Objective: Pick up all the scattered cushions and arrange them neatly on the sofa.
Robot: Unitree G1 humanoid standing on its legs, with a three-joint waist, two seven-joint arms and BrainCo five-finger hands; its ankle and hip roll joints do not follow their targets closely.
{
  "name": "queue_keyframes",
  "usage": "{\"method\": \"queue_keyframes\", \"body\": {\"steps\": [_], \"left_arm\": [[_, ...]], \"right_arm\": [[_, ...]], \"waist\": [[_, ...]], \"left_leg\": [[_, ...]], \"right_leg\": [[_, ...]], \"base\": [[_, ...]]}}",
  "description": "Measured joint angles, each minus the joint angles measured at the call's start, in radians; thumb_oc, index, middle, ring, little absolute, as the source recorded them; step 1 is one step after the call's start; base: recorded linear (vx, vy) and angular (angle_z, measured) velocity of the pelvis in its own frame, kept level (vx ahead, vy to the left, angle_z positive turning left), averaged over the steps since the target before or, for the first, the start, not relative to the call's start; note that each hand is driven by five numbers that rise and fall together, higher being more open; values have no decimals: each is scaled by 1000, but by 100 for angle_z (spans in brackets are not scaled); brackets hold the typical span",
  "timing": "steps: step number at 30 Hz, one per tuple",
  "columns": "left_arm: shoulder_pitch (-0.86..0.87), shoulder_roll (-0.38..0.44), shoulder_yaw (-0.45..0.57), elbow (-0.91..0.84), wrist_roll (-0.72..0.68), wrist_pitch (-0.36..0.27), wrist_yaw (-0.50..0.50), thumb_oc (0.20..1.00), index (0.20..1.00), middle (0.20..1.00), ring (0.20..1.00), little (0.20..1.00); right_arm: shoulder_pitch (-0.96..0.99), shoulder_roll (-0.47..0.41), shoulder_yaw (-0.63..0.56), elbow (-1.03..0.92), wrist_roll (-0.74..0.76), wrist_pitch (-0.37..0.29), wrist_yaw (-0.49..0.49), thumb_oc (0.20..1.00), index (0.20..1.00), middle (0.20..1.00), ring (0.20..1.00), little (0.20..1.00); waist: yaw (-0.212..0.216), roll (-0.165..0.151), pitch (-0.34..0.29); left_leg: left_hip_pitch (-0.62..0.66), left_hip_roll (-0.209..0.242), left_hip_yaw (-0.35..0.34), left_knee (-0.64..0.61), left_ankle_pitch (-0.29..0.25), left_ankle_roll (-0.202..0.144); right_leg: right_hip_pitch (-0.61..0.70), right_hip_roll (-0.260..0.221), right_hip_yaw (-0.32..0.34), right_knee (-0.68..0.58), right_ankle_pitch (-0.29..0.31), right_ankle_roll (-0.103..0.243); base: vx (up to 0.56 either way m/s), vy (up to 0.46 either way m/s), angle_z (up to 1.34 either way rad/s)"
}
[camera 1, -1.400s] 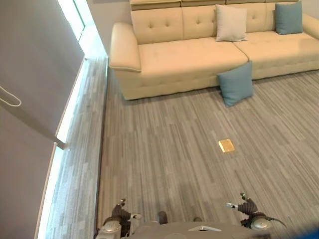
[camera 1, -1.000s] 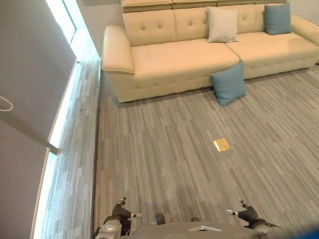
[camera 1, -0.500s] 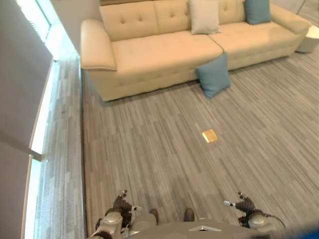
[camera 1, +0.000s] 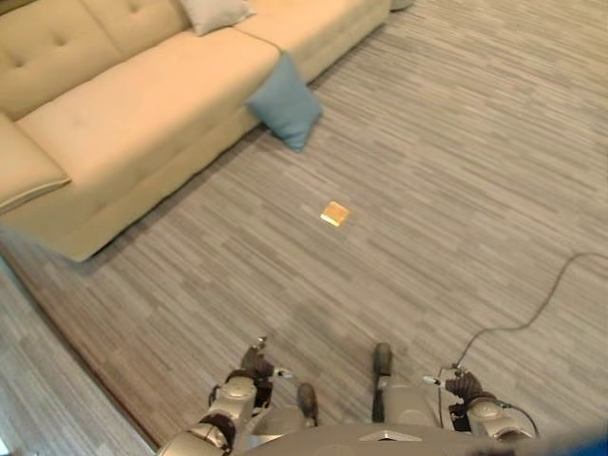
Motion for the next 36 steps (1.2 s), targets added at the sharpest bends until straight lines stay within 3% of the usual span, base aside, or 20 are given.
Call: {"method": "queue_keyframes", "body": {"steps": [2,3,4,6,9,12,16,19,20,22,25,26,29,30,31,32,33,34,35,36], "left_arm": [[25,23,22,5,2,2,-2,1000,1000,1000,1000,1000],[45,25,34,7,3,2,-1,1000,1000,1000,1000,1000],[56,32,38,8,3,2,-2,1000,1000,1000,1000,1000],[58,39,39,23,3,4,-1,1000,1000,1000,1000,1000],[63,29,37,26,3,10,-2,1000,1000,1000,1000,1000],[55,27,36,26,4,15,-3,1000,1000,1000,1000,1000],[45,22,20,30,6,15,-4,1000,1000,1000,1000,1000],[5,28,13,20,5,15,-2,1000,1000,1000,1000,1000],[2,22,9,7,3,12,-1,1000,1000,1000,1000,1000],[-6,16,-4,-11,3,6,4,1000,1000,1000,1000,1000],[-11,3,-4,-13,2,10,11,1000,1000,1000,1000,1000],[-12,-3,-4,-5,2,11,11,1000,1000,1000,1000,1000],[-15,-1,11,-6,-1,12,26,1000,1000,1000,1000,1000],[-4,0,20,-6,-1,16,29,1000,1000,1000,1000,1000],[21,5,21,-5,-1,19,30,1000,1000,1000,1000,1000],[20,10,19,-9,-1,20,30,1000,1000,1000,1000,1000],[15,1,13,-9,-1,21,29,1000,1000,1000,1000,1000],[-4,0,7,-5,-1,23,30,1000,1000,1000,1000,1000],[-19,0,-18,-4,-3,21,32,1000,1000,1000,1000,1000],[-26,-8,-40,-11,-3,16,33,1000,1000,1000,1000,1000]], "right_arm": [[5,-6,7,2,-1,-1,0,1000,1000,1000,1000,1000],[3,-7,9,1,-2,-1,2,1000,1000,1000,1000,1000],[3,-7,11,-3,-2,-3,2,1000,1000,1000,1000,1000],[-2,-8,36,2,-2,-9,1,1000,1000,1000,1000,1000],[-14,-8,55,-23,-3,-11,0,1000,1000,1000,1000,1000],[-2,-9,55,-34,-2,-14,0,1000,1000,1000,1000,1000],[15,-7,57,-34,0,-16,-1,1000,1000,1000,1000,1000],[13,-14,55,-30,1,-28,-2,1000,1000,1000,1000,1000],[18,-2,77,-35,1,-22,-9,1000,1000,1000,1000,1000],[21,9,170,-94,-20,-22,-27,1000,1000,1000,1000,1000],[32,51,202,-123,-61,-23,-34,1000,1000,1000,1000,1000],[34,52,203,-124,-63,-22,-36,1000,1000,1000,1000,1000],[47,40,207,-134,-93,-23,-44,1000,1000,1000,1000,1000],[50,30,214,-141,-115,-22,-45,1000,1000,1000,1000,1000],[76,29,229,-136,-138,-22,-45,1000,1000,1000,1000,1000],[72,31,231,-137,-162,-22,-43,1000,1000,1000,1000,1000],[69,26,229,-155,-169,-22,-44,1000,1000,1000,1000,1000],[56,23,228,-176,-178,-23,-43,1000,1000,1000,1000,1000],[43,16,228,-195,-181,-21,-42,1000,1000,1000,1000,1000],[39,11,220,-206,-200,-21,-43,1000,1000,1000,1000,1000]], "waist": [[-15,0,3],[20,-2,-8],[22,-9,-11],[49,-30,-22],[99,-36,-48],[96,-44,-66],[72,-49,-73],[77,-43,-58],[77,-44,-48],[87,-43,-36],[94,-35,-25],[93,-32,-21],[126,-35,-22],[124,-29,-29],[118,-30,-43],[118,-29,-43],[98,-27,-45],[67,-23,-36],[60,-23,-26],[47,-5,-20]], "left_leg": [[4,1,25,5,0,-3],[13,14,61,0,2,-6],[12,17,77,2,3,-9],[12,26,123,8,5,-28],[-19,82,53,42,-2,-43],[-25,118,26,79,-6,-76],[-73,162,-11,243,-17,-126],[-259,196,-100,610,13,-186],[-317,189,-139,684,9,-197],[-354,62,-191,520,-7,-179],[-317,-39,-181,192,41,-135],[-316,-49,-183,127,61,-144],[-302,-57,-236,76,96,-136],[-247,-53,-249,52,92,-113],[-183,-54,-233,14,131,-50],[-133,-49,-181,-1,108,-6],[-122,-51,-183,4,104,7],[-110,-71,-193,27,66,29],[-79,-83,-193,21,67,38],[-59,-85,-208,18,53,30]], "right_leg": [[47,-17,26,40,-40,36],[62,-20,27,124,-89,36],[93,-12,20,100,-94,35],[125,-8,-32,39,-135,-23],[132,93,8,-79,-75,-69],[171,141,23,-150,-59,-74],[234,167,24,-213,-55,-90],[263,182,29,-254,-50,-147],[274,186,42,-263,-44,-163],[256,165,87,-265,-42,-167],[274,180,137,-285,-48,-167],[281,185,140,-285,-56,-168],[314,214,232,-285,-81,-157],[340,217,279,-278,-108,-141],[359,207,290,-225,-153,-106],[224,165,267,99,-234,-25],[148,133,232,245,-257,12],[37,76,230,485,-229,81],[-18,33,216,599,-228,83],[-25,9,176,555,-235,69]], "base": [[-78,5,-53],[-26,-73,-76],[-54,-125,-77],[-17,-120,-55],[118,-211,-67],[172,-268,-23],[67,-253,0],[20,-116,-5],[196,-35,-23],[209,-25,-50],[237,-1,-52],[239,13,-47],[261,68,-89],[484,188,-157],[349,153,-158],[312,155,-125],[225,98,-80],[212,27,3],[247,-61,33],[273,-148,43]]}}
